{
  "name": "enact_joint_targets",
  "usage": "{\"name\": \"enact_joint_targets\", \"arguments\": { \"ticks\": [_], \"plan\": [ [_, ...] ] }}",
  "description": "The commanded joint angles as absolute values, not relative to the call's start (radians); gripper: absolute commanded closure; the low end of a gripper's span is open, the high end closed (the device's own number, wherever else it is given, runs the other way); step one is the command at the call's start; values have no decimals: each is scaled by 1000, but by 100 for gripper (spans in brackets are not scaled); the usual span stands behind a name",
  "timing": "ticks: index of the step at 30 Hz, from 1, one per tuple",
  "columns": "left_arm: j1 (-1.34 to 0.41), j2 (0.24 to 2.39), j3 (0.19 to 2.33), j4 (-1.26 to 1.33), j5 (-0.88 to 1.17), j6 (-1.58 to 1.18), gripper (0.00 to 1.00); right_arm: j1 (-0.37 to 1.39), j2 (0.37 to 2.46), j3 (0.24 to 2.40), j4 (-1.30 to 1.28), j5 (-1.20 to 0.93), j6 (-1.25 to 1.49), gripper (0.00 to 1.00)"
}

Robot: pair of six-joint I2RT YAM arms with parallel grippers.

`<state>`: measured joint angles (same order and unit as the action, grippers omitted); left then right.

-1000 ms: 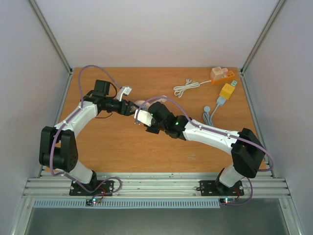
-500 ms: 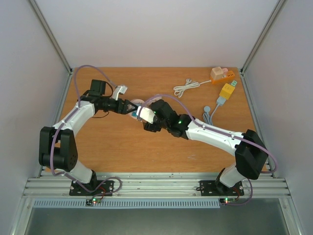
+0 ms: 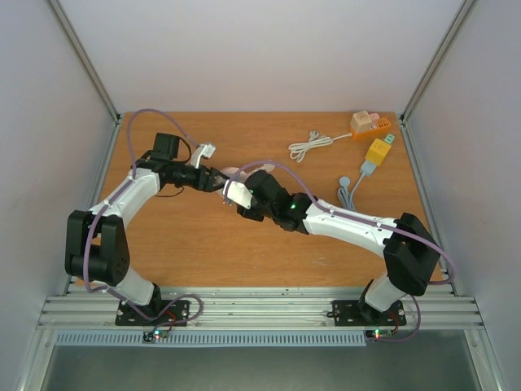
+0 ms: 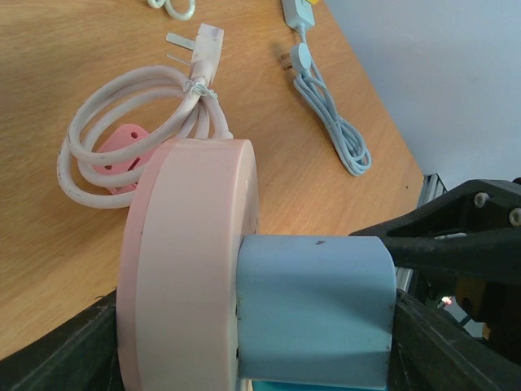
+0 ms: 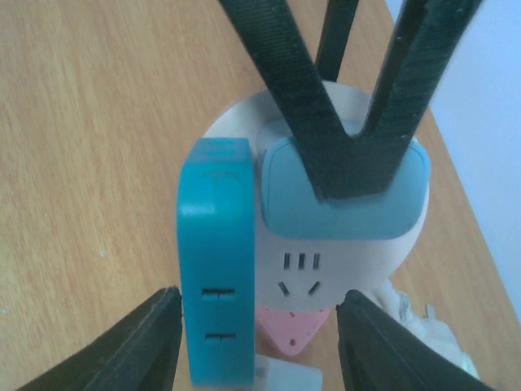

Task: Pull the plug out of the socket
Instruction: Remove the plug from the socket.

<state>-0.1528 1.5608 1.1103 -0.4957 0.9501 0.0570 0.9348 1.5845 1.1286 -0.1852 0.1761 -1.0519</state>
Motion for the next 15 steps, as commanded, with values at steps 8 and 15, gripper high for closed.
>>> {"name": "enact_joint_targets", "arguments": {
  "ticks": [8,15],
  "plan": [
    [-167,1562,1127,-462,949,96,100,954,1580,1140,-146,197,-1068,81],
    [-178,1549,1126,-459,833,102,100,954,1573,1158,-168,203,-1053,93]
  ]
}}
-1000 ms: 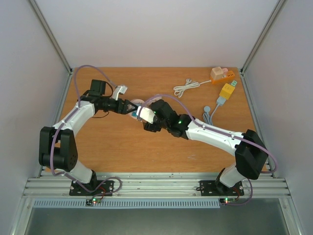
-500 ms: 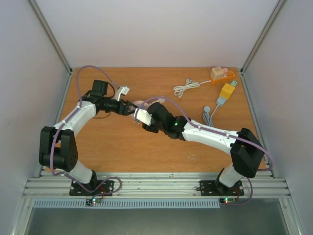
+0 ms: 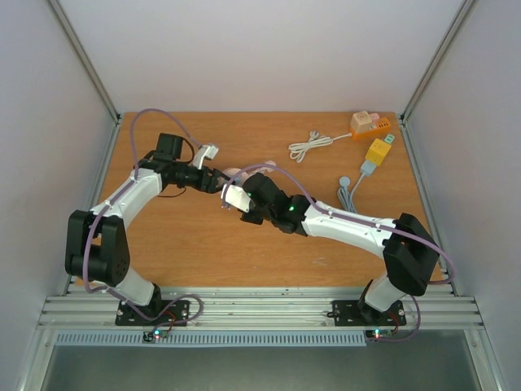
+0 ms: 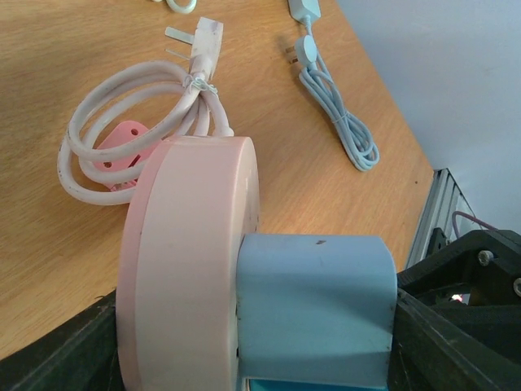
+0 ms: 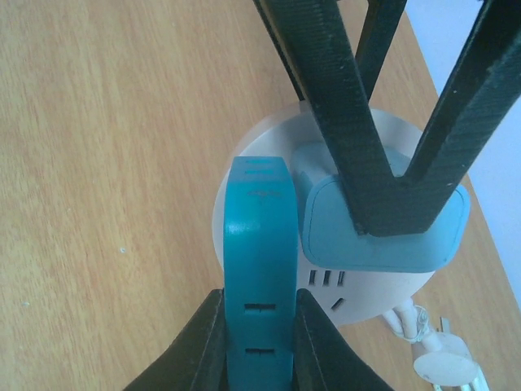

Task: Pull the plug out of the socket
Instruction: Remove the plug from the socket.

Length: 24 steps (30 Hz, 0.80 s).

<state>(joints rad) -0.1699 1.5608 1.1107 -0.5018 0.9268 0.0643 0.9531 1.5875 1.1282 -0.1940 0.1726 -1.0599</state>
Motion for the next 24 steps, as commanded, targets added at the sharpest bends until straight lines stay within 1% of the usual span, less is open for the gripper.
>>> {"name": "enact_joint_targets", "arguments": {
  "ticks": [1,2,7,13,24],
  "plan": [
    [-178,1548,1126,-460,827,102,100,955,1574,1158,-169,201,-1051,94],
    [-178,1548,1126,-459,829,104,100,954,1574,1156,-167,203,-1054,95],
    [-178,1547,1127,-458,846,103,100,954,1570,1133,-123,233,-1085,96],
    [-162,1548,1130,-457,997,94,100,947,1553,1108,-98,216,-1089,97],
    [-130,1531,1109,-406,976,48,100,919,1556,1127,-123,203,-1028,97]
  ]
}}
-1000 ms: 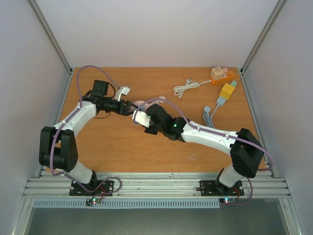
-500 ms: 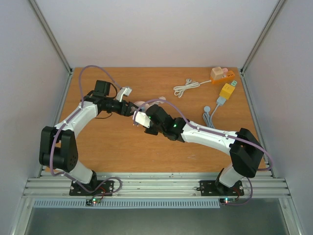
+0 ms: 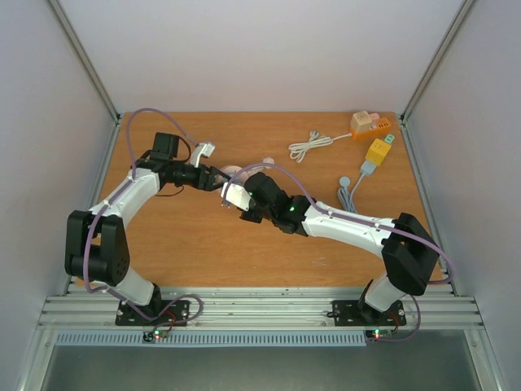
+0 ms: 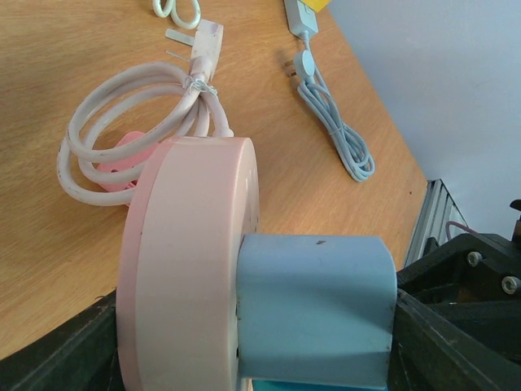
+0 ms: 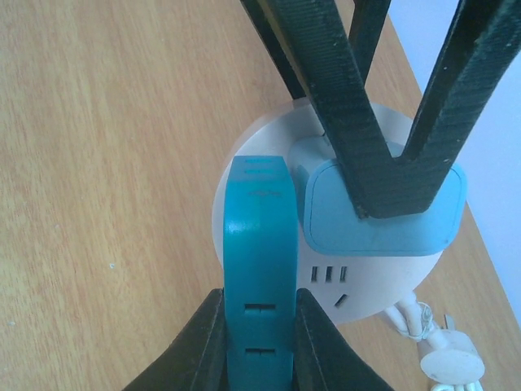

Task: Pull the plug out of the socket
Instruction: Remove the plug from the socket.

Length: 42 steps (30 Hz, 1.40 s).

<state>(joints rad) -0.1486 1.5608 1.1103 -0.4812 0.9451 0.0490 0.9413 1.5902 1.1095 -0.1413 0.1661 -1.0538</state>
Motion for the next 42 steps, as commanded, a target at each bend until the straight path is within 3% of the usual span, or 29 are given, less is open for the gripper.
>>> {"name": "enact_joint_targets", "arguments": {
  "ticks": [1,12,27,42],
  "plan": [
    [-130,1528,1107,-407,977,50,100,916,1559,1127,-123,201,-1026,97],
    [-152,1537,1115,-445,956,94,100,905,1552,1146,-189,144,-1038,98],
    [-179,1540,1128,-459,887,110,100,944,1563,1127,-97,281,-1123,96],
    [-132,1542,1122,-431,1055,66,100,945,1539,1081,-26,263,-1126,97]
  ]
}}
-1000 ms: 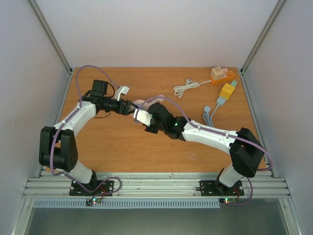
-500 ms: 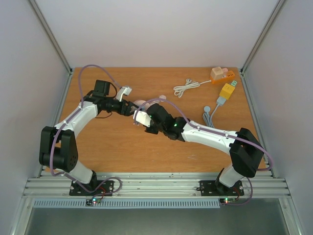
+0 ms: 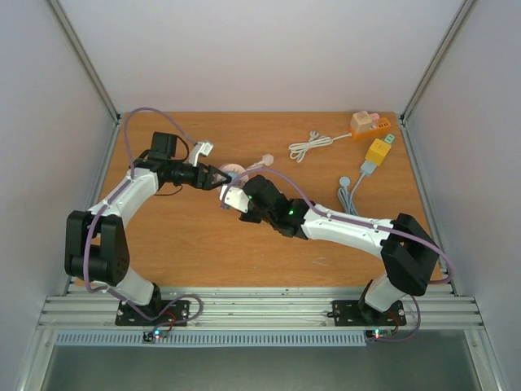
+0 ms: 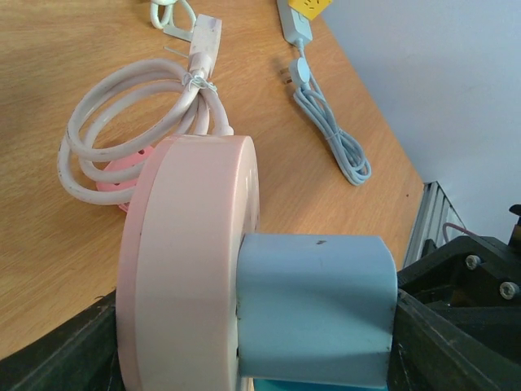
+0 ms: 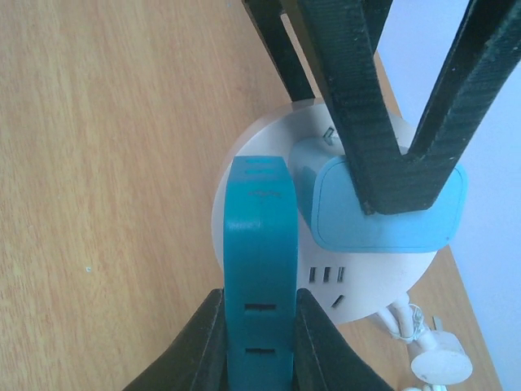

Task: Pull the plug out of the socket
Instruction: Remove the plug from the socket.

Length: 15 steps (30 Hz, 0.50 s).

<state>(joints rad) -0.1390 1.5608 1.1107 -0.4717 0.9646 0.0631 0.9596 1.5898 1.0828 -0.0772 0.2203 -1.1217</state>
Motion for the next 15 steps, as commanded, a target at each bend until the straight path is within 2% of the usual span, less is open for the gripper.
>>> {"name": "enact_joint_targets", "arguments": {
  "ticks": [1,7,15],
  "plan": [
    [-132,1540,1120,-431,1057,67,100,940,1537,1083,-36,252,-1118,97],
    [-132,1536,1117,-437,1043,82,100,898,1522,1111,-127,165,-1054,97],
    [-146,1532,1118,-443,930,91,100,902,1530,1128,-150,186,-1081,98]
  ]
}}
